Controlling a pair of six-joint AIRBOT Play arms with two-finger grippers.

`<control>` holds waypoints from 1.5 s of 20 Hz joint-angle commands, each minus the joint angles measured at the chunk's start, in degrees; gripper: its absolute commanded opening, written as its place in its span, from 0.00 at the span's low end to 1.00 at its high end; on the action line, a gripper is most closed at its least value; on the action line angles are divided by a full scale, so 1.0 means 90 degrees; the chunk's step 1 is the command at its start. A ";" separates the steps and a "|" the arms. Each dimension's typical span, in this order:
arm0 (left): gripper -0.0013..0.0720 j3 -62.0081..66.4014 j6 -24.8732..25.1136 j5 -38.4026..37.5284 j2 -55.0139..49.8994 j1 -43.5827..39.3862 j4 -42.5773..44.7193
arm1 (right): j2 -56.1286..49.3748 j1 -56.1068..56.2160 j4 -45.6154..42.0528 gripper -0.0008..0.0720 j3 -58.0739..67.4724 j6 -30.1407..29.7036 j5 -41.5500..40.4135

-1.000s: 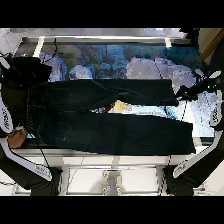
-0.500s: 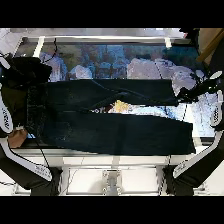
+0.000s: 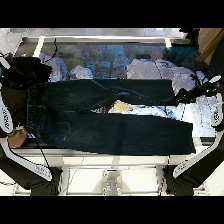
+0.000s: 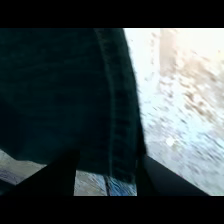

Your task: Fold the clothes and pants, and hang the long-sleeved shirts on hangers.

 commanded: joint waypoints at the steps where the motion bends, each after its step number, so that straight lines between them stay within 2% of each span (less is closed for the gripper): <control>1: 0.07 0.0005 0.0000 0.0019 -0.0005 0.0000 0.0002 | -0.0002 0.0104 0.0357 0.47 -0.0274 -0.0425 -0.0058; 2: 0.07 0.0005 0.0000 0.0051 -0.0005 0.0000 0.0005 | 0.0017 0.0097 0.0323 0.30 -0.0255 -0.0466 0.0109; 3: 0.07 0.0005 0.0002 0.0085 -0.0005 0.0000 0.0046 | 0.0063 0.0036 0.0245 0.05 -0.0216 -0.0457 0.0192; 11: 0.07 0.0005 0.0000 0.0408 -0.0005 0.0000 0.0189 | 0.0335 -0.0469 -0.0350 0.04 0.0522 0.0070 0.0090; 15: 0.07 0.0005 0.0000 0.0406 -0.0007 0.0000 0.0194 | 0.0333 -0.0406 -0.0886 0.04 0.0010 0.0304 -0.0476; 20: 0.07 0.0002 -0.0027 0.0413 -0.0102 0.0007 0.0357 | 0.0333 -0.0403 -0.0906 0.04 -0.1112 0.0559 -0.1484; 22: 0.07 0.0002 -0.0024 0.0391 -0.0180 -0.0019 0.0311 | 0.0335 -0.0401 -0.0777 0.05 -0.1270 0.0563 -0.1549; 23: 0.18 0.0005 -0.0024 0.0333 -0.0185 -0.0027 0.0287 | 0.0362 -0.0401 -0.0573 0.18 -0.1248 0.0539 -0.1464; 24: 0.69 0.0005 -0.0027 0.0202 -0.0151 -0.0041 0.0287 | 0.0440 -0.0401 -0.0355 0.50 -0.1224 0.0517 -0.1423; 25: 0.96 0.0005 -0.0039 -0.0056 -0.0070 -0.0046 0.0289 | 0.0580 -0.0401 -0.0185 0.58 -0.1175 0.0491 -0.1343; 30: 0.93 -0.0279 0.0512 -0.1996 0.1022 -0.0010 0.0709 | 0.2064 -0.0656 -0.0517 0.58 -0.1044 0.0146 -0.0631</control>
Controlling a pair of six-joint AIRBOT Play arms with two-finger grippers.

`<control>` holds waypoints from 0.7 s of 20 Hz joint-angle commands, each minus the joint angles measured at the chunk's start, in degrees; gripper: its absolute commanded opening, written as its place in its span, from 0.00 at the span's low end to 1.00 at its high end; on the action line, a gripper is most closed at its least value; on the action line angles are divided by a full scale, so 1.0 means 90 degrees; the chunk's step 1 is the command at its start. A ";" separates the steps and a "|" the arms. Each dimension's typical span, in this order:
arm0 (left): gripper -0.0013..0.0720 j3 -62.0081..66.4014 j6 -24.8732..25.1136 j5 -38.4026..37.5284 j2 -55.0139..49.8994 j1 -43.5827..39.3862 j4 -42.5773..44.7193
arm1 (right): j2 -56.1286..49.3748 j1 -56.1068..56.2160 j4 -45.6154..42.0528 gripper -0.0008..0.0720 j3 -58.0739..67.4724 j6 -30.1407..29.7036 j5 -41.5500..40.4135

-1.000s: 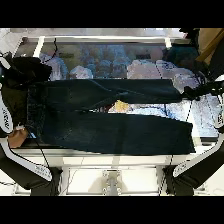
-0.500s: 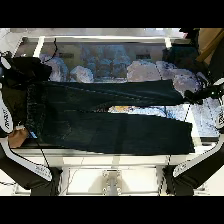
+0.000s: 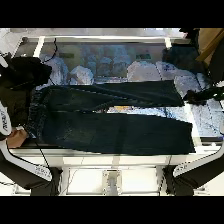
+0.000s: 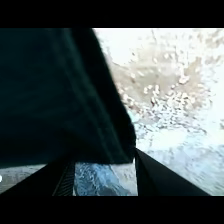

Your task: Fold the clothes and pants, and hang the long-sleeved shirts on hangers.

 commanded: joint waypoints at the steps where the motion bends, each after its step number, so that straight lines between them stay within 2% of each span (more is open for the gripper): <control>1: 0.93 -0.0605 0.0291 -0.1149 0.0996 0.0061 0.0267 | 0.1081 -0.0340 -0.0002 0.58 -0.0068 -0.0350 0.0750; 3: 0.93 -0.2096 0.0226 -0.0906 0.2239 0.0255 0.0265 | 0.1710 -0.0840 0.0024 0.58 -0.0415 -0.0537 0.1154; 6: 0.93 -0.4789 -0.0228 -0.0299 0.4342 0.0835 0.0109 | 0.2514 -0.1617 0.0313 0.58 -0.1110 -0.0656 0.1200; 9: 0.93 -0.6892 -0.0265 0.0287 0.6042 0.1574 -0.0449 | 0.3031 -0.2021 0.0605 0.58 -0.1360 -0.0782 0.1345; 12: 0.93 -0.8106 -0.0257 0.0840 0.6853 0.2407 -0.0840 | 0.3347 -0.2035 0.0986 0.58 -0.1358 -0.0823 0.1365; 14: 0.93 -0.8493 0.0155 0.1229 0.6819 0.2941 -0.1341 | 0.3451 -0.2035 0.1661 0.58 -0.1358 -0.0823 0.1360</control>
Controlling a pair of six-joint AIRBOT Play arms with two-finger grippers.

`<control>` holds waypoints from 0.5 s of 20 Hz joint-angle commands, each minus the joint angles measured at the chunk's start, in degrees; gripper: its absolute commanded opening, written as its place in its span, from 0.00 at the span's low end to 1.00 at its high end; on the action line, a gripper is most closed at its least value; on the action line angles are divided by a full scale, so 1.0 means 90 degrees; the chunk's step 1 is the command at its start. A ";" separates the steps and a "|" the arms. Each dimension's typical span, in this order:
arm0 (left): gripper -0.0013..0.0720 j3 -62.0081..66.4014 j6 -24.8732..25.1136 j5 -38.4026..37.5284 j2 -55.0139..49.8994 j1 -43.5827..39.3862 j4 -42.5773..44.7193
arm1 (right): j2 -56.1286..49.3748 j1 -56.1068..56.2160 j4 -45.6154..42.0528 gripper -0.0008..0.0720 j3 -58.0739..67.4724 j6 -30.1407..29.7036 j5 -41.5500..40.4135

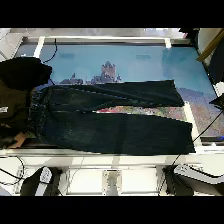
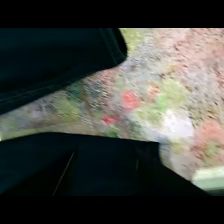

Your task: Fold the clothes and pants, and hang the long-sleeved shirts on hangers.

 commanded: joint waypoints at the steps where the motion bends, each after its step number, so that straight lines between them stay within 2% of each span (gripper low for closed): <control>1: 0.93 -0.1064 0.0690 0.0867 0.0389 0.0942 -0.1054 | 0.0308 -0.0092 0.1020 0.58 -0.0058 -0.0056 0.0080; 3: 0.93 -0.1105 0.1321 0.1355 0.0036 0.1304 -0.1800 | 0.0389 -0.0092 0.1280 0.58 -0.0058 -0.0153 0.0172; 5: 0.93 -0.1103 0.1734 0.1780 -0.0350 0.1421 -0.2084 | 0.0488 -0.0092 0.1258 0.58 -0.0058 -0.0160 0.0282; 9: 0.93 -0.1098 0.2829 0.2040 -0.1239 0.1418 -0.3140 | 0.0733 -0.0092 0.1256 0.58 -0.0058 -0.0155 0.0393; 10: 0.88 -0.1098 0.3072 0.2059 -0.1428 0.1418 -0.3478 | 0.0816 -0.0092 0.1253 0.58 -0.0058 -0.0155 0.0406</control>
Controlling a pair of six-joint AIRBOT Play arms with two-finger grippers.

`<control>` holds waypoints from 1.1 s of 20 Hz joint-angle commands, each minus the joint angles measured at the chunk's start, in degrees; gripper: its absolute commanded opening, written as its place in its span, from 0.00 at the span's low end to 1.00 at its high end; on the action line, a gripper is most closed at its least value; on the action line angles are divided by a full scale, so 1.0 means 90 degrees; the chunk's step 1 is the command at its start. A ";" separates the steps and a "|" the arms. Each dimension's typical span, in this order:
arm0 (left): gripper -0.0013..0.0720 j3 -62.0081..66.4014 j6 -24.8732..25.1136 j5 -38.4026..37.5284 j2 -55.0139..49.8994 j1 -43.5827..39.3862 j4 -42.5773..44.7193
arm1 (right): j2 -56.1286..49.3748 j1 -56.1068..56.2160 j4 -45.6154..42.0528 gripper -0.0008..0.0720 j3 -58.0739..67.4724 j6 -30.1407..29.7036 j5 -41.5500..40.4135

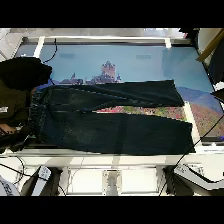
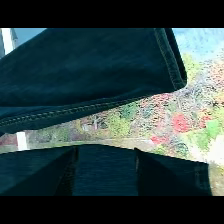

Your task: Fold the clothes and pants, and hang the long-sleeved shirts on hangers.

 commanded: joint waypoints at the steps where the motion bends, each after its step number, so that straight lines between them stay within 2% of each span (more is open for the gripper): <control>1: 0.80 -0.0041 0.1168 0.0328 -0.0675 0.0078 -0.1311 | 0.0248 0.0000 0.0080 0.58 0.0000 -0.0012 0.0102; 4: 0.80 -0.0039 0.1314 0.0612 -0.0889 0.0078 -0.1532 | 0.0449 0.0000 0.0075 0.57 0.0000 -0.0012 0.0138; 5: 0.74 -0.0039 0.1316 0.0675 -0.0882 0.0078 -0.1532 | 0.0498 0.0000 0.0075 0.57 0.0000 -0.0012 0.0158; 6: 0.60 -0.0039 0.1314 0.0753 -0.0882 0.0078 -0.1515 | 0.0537 0.0000 0.0063 0.57 0.0000 -0.0012 0.0175; 8: 0.21 -0.0039 0.1314 0.0891 -0.0882 0.0078 -0.1518 | 0.0583 0.0000 0.0049 0.57 0.0000 -0.0010 0.0197; 9: 0.07 -0.0034 0.1316 0.0908 -0.0882 0.0078 -0.1515 | 0.0588 0.0000 0.0041 0.57 0.0000 -0.0010 0.0216; 12: 0.07 0.0109 0.1316 0.0753 -0.0828 0.0078 -0.1513 | 0.0602 -0.0005 -0.0291 0.57 0.0000 -0.0019 0.0085; 16: 0.07 0.0539 0.1314 0.0379 -0.0335 0.0078 -0.1513 | 0.0585 -0.0007 -0.2696 0.57 -0.0359 0.0323 0.0202; 17: 0.07 0.0600 0.1311 0.0381 -0.0153 0.0078 -0.1515 | 0.0549 -0.0032 -0.2980 0.57 -0.0692 0.0338 0.0248; 20: 0.07 0.0641 0.1287 0.0374 0.0262 0.0078 -0.1515 | 0.0316 -0.0508 -0.2909 0.58 -0.2113 0.0284 0.0141; 22: 0.07 0.0641 0.1239 0.0321 0.0374 0.0075 -0.1515 | 0.0172 -0.0991 -0.2691 0.58 -0.2970 -0.0085 -0.0141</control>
